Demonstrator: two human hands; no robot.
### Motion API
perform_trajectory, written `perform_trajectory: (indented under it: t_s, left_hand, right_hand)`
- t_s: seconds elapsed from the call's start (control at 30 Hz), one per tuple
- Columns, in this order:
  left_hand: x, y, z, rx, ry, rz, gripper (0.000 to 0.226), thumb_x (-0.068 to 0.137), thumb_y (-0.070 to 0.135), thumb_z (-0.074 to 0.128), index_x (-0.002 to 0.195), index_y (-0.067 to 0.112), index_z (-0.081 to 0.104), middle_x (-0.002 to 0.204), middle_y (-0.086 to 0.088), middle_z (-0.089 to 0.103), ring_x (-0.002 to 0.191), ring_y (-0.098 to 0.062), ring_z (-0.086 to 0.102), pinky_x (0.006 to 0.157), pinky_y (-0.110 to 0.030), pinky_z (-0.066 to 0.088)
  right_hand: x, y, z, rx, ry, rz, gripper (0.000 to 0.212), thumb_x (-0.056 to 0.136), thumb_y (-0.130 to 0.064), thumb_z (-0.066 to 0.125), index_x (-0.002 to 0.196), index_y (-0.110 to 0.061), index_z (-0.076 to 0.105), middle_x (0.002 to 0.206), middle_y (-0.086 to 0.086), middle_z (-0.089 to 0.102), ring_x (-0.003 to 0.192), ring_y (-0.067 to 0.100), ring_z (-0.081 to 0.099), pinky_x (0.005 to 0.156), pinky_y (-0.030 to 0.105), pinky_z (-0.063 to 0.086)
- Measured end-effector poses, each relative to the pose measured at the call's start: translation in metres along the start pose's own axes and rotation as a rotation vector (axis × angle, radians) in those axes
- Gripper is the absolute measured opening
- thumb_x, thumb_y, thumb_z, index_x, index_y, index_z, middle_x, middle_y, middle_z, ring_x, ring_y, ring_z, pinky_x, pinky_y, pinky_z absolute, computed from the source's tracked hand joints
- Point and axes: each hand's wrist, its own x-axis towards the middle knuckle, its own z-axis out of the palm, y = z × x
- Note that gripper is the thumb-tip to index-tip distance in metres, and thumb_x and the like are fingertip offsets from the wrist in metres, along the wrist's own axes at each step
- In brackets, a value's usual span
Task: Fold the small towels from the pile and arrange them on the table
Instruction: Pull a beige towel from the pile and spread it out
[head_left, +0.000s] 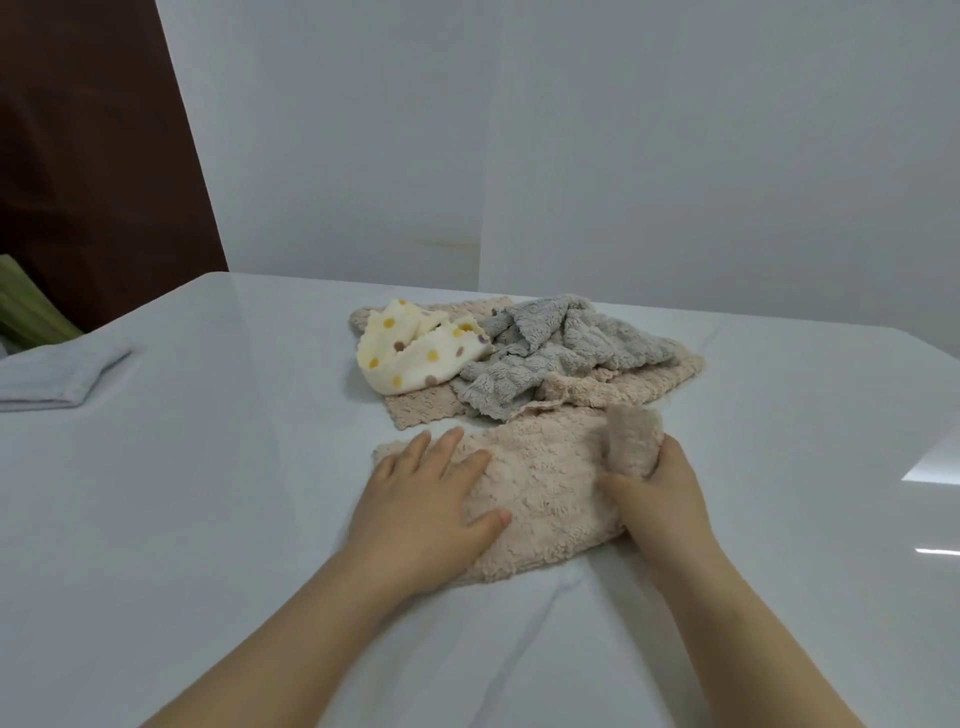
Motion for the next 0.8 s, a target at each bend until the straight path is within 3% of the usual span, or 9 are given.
perform_trajectory:
  t_s: [0.07, 0.17, 0.23, 0.3, 0.4, 0.5, 0.67, 0.73, 0.8]
  left_hand:
    - [-0.001, -0.005, 0.004, -0.001, -0.081, -0.020, 0.064, 0.089, 0.065, 0.022, 0.146, 0.041, 0.003, 0.158, 0.008, -0.010, 0.145, -0.018, -0.012, 0.117, -0.039, -0.006]
    - [0.004, 0.001, 0.010, -0.019, -0.074, -0.023, 0.064, 0.090, 0.065, 0.021, 0.146, 0.041, 0.002, 0.158, 0.008, -0.009, 0.145, -0.019, -0.014, 0.116, -0.041, -0.009]
    - [0.007, 0.010, 0.012, -0.042, -0.047, -0.012, 0.064, 0.089, 0.064, 0.022, 0.146, 0.040, 0.005, 0.158, 0.008, -0.007, 0.145, -0.019, -0.014, 0.116, -0.042, -0.009]
    - [0.007, 0.016, 0.013, -0.082, -0.011, 0.009, 0.064, 0.090, 0.063, 0.025, 0.146, 0.040, 0.008, 0.158, 0.010, -0.006, 0.145, -0.017, -0.013, 0.117, -0.041, -0.008]
    - [0.006, 0.012, 0.010, -0.138, 0.057, 0.035, 0.060, 0.092, 0.059, 0.028, 0.146, 0.039, 0.011, 0.158, 0.011, -0.004, 0.144, -0.013, -0.013, 0.118, -0.039, -0.008]
    - [0.005, 0.000, 0.009, -0.074, -0.014, 0.061, 0.060, 0.092, 0.060, 0.025, 0.146, 0.040, 0.009, 0.157, 0.013, -0.003, 0.145, -0.013, -0.012, 0.117, -0.040, -0.007]
    - [0.004, -0.002, 0.013, -0.070, -0.068, 0.071, 0.060, 0.092, 0.060, 0.022, 0.146, 0.040, 0.007, 0.157, 0.013, -0.004, 0.144, -0.014, -0.013, 0.117, -0.040, -0.008]
    - [0.005, 0.000, 0.009, -0.163, 0.014, 0.054, 0.055, 0.094, 0.055, 0.024, 0.145, 0.038, 0.016, 0.157, 0.013, 0.004, 0.145, -0.012, -0.009, 0.118, -0.037, -0.004]
    - [0.005, 0.000, 0.001, -0.359, 0.190, -0.002, 0.045, 0.096, 0.046, 0.029, 0.140, 0.032, 0.034, 0.152, 0.009, 0.025, 0.144, -0.012, 0.007, 0.115, -0.033, 0.009]
  right_hand:
    - [0.001, 0.002, -0.001, 0.108, 0.082, 0.075, 0.013, 0.087, -0.006, 0.048, 0.095, -0.013, 0.054, 0.091, 0.005, 0.057, 0.083, 0.023, 0.052, 0.072, 0.034, 0.044]
    - [0.001, -0.008, -0.007, 0.703, 0.154, 0.365, 0.021, 0.083, 0.006, 0.047, 0.096, -0.006, 0.059, 0.085, 0.009, 0.061, 0.072, 0.021, 0.057, 0.070, 0.034, 0.049]
    - [0.003, -0.011, -0.016, 0.899, 0.193, 0.505, 0.021, 0.086, 0.001, 0.050, 0.102, -0.010, 0.058, 0.090, 0.006, 0.061, 0.066, 0.013, 0.057, 0.060, 0.022, 0.053]
    - [0.004, -0.010, -0.021, 0.933, 0.190, 0.540, 0.015, 0.087, -0.006, 0.051, 0.100, -0.013, 0.055, 0.088, 0.003, 0.059, 0.066, 0.010, 0.055, 0.042, 0.015, 0.047]
    - [0.005, -0.005, -0.021, 0.840, 0.183, 0.470, 0.008, 0.088, -0.009, 0.047, 0.083, -0.012, 0.052, 0.092, 0.008, 0.056, 0.072, 0.018, 0.054, 0.056, 0.027, 0.049]
    - [0.003, -0.009, -0.021, 0.855, 0.251, 0.525, 0.014, 0.086, -0.009, 0.053, 0.100, -0.013, 0.053, 0.080, 0.002, 0.055, 0.063, 0.013, 0.051, 0.050, 0.024, 0.045]
    - [-0.004, -0.020, -0.010, 0.581, 0.313, 0.128, 0.015, 0.085, -0.006, 0.051, 0.083, -0.020, 0.046, 0.078, -0.003, 0.051, 0.068, 0.011, 0.049, 0.060, 0.026, 0.042]
    - [-0.015, -0.026, -0.006, 0.349, 0.279, -0.088, 0.015, 0.087, -0.008, 0.050, 0.084, -0.020, 0.042, 0.074, -0.007, 0.046, 0.065, 0.006, 0.044, 0.059, 0.026, 0.037]
    - [-0.028, -0.030, 0.001, 0.128, 0.194, -0.259, 0.010, 0.087, -0.019, 0.047, 0.090, -0.018, 0.038, 0.069, -0.009, 0.044, 0.061, 0.005, 0.041, 0.055, 0.028, 0.032]
